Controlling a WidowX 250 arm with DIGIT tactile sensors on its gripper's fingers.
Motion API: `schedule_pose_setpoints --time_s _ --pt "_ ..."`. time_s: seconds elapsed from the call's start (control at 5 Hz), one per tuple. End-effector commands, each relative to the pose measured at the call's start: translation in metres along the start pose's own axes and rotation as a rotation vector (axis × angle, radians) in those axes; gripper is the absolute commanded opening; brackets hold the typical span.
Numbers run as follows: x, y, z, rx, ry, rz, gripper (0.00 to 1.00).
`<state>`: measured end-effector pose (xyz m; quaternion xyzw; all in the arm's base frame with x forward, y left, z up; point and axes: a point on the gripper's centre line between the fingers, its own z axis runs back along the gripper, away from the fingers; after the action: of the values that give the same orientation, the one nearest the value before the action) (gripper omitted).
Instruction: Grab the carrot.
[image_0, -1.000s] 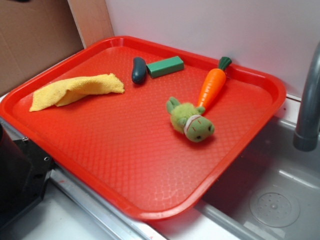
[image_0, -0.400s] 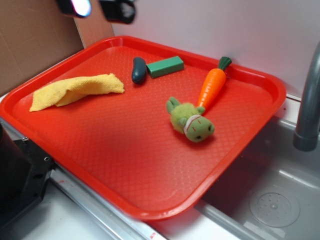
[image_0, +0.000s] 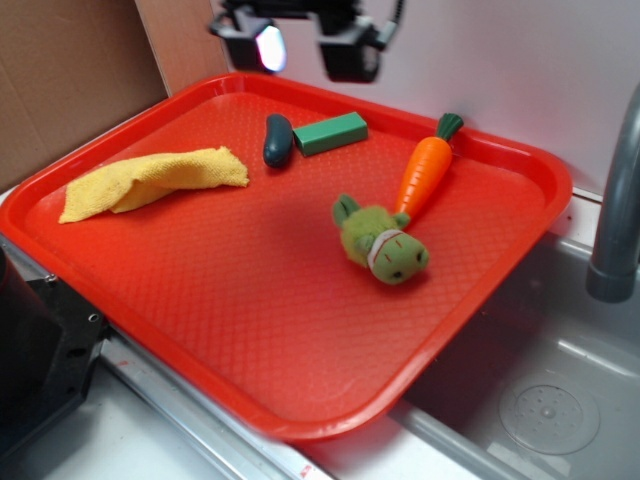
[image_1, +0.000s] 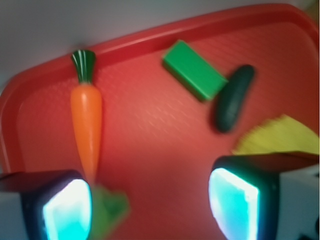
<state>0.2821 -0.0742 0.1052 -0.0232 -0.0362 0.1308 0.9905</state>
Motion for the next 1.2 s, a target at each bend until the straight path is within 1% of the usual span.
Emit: schedule_pose_setpoints --time_s 0.0,0.2,0.4,0.6,0.8,1.0 --pt "0.034 -0.039 -0.029 -0.110 -0.005 -0.077 1.00" --pt "0.033 -0.052 -0.044 -0.088 -0.006 -0.101 1.00" --pt "0.034 -0.054 -0.056 -0.096 -0.003 -0.090 1.00" --pt "0.034 -0.058 -0.066 -0.091 0.001 -0.088 1.00" --pt "0.036 -0.059 -0.074 -0.059 0.003 -0.066 0.62" --pt "0.037 -0.056 -0.073 -0.058 0.011 -0.044 0.00"
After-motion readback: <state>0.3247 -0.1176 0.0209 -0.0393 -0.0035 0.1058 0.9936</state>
